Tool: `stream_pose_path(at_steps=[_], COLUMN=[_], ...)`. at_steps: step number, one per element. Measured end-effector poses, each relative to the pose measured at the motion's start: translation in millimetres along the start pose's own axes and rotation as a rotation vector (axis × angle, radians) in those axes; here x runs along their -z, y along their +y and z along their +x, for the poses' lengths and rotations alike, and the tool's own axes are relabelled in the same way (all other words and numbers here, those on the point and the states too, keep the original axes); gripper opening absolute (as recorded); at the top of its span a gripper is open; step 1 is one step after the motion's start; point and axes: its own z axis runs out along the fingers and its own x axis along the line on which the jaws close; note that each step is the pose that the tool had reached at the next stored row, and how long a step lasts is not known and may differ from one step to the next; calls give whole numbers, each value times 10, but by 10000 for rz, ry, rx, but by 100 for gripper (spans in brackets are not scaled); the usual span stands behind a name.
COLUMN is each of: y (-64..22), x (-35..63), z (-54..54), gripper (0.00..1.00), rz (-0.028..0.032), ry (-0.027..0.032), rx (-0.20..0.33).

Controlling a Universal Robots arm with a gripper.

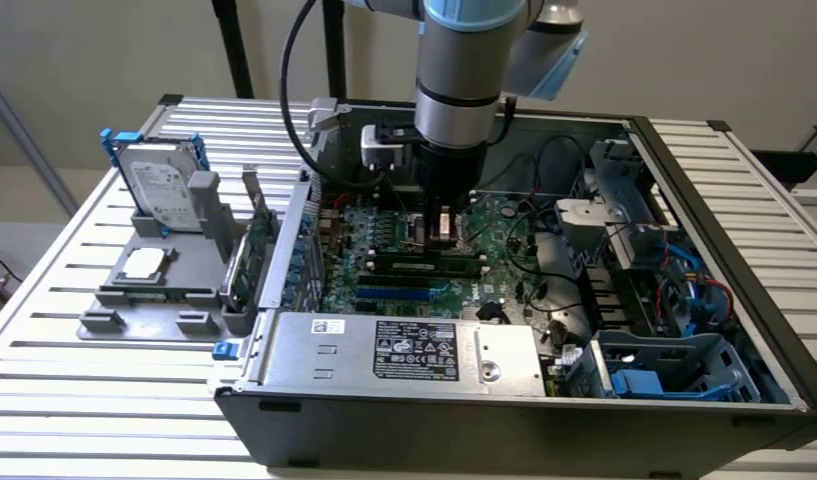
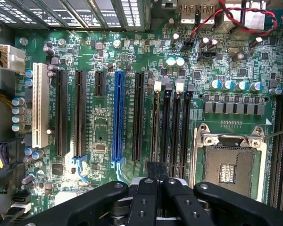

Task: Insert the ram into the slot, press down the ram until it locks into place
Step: 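Press down the ram until it locks into place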

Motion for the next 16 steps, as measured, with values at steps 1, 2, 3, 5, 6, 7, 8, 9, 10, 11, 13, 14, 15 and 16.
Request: stream_pose_path(at_steps=[1, 2, 3, 5, 6, 7, 8, 9, 10, 11, 13, 14, 15, 16], y=[0, -1, 0, -1, 0, 0, 1, 1, 2, 2, 4, 4, 4, 3], x=[-12, -27, -42, -57, -55, -25, 18, 65, 112, 157, 230, 238, 238, 238], z=[0, -1, -1, -2, -2, -3, -1, 1, 4, 6, 9, 9, 9, 9], gripper=[11, 11, 11, 11, 11, 11, 11, 11, 11, 11, 11, 11, 11, 11], rz=[-4, 0, -4, -3, -1, 4, 0, -8, -14, -17, -20, -21, -20, -19], ry=[10, 7, 9, 3, 2, -17, -14, -8, -5, -7, -8, -11, -12, -13], rx=[1, 1, 1, 0, 0, -2, -2, -1, 0, 1, 0, 0, 0, 0])
